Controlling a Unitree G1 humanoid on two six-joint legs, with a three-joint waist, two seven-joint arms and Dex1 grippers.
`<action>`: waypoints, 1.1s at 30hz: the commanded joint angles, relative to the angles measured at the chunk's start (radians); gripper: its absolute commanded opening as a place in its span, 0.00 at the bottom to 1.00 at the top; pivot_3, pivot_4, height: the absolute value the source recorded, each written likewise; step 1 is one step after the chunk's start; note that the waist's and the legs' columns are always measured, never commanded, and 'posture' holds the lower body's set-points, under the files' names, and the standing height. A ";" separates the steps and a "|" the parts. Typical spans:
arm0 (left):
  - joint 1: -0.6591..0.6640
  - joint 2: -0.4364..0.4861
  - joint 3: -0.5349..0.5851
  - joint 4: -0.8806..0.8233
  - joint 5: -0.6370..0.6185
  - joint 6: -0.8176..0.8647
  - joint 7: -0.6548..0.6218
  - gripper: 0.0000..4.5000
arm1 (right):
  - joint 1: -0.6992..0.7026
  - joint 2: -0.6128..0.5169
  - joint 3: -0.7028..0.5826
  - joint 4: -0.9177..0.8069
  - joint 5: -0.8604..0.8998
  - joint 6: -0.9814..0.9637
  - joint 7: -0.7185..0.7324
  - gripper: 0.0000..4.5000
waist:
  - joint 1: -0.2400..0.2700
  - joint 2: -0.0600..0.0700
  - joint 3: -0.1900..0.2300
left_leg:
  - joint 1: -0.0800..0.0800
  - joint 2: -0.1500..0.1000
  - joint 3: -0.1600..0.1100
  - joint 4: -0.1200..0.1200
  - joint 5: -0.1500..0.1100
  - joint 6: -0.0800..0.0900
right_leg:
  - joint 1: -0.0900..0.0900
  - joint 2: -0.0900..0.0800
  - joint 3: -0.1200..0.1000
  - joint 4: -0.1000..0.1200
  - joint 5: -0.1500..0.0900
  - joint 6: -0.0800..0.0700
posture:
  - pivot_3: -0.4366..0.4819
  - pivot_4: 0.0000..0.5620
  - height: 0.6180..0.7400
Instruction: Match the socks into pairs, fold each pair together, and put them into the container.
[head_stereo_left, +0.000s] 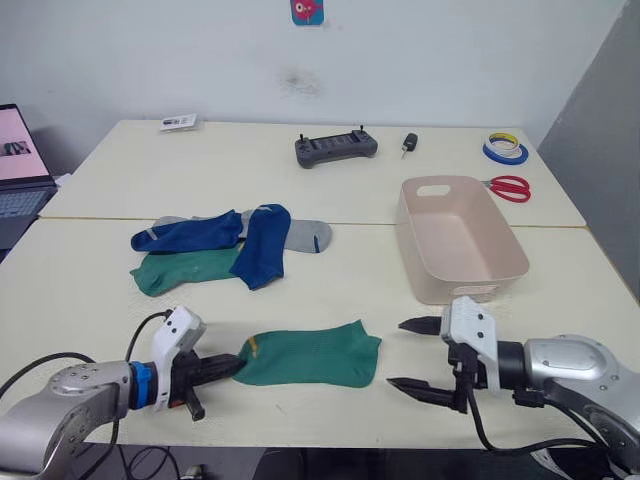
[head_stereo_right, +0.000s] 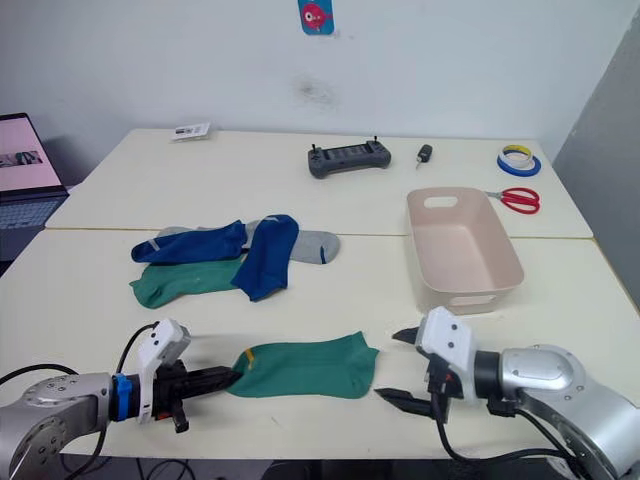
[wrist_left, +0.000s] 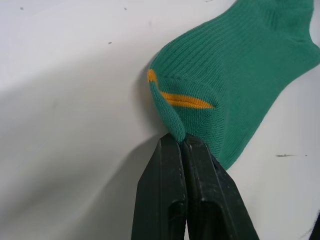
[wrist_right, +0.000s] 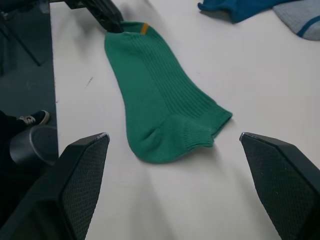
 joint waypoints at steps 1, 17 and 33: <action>-0.013 0.002 0.002 0.022 0.039 -0.067 -0.015 0.01 | -0.008 0.020 0.049 -0.019 -0.059 -0.023 -0.038 1.00 | 0.000 0.000 0.000 | 0.000 0.000 0.000 0.000 0.000 0.000 | 0.000 0.000 0.000 0.000 0.000 0.000 | 0.48 0.27 1.00; 0.022 -0.014 0.038 0.051 0.021 -0.157 -0.121 0.15 | -0.025 0.075 0.103 -0.021 -0.111 -0.031 -0.049 1.00 | -0.001 0.000 0.000 | 0.000 0.000 0.000 0.000 0.000 0.000 | 0.000 0.000 0.000 0.000 0.000 0.000 | 0.48 0.27 1.00; 0.044 -0.189 0.457 0.135 -0.205 0.011 0.188 0.99 | -0.365 0.202 0.002 0.063 0.012 0.089 -0.098 1.00 | -0.002 -0.001 0.000 | 0.000 0.000 -0.001 0.000 0.000 0.000 | 0.000 0.000 -0.001 0.001 0.000 0.000 | 0.48 0.27 1.00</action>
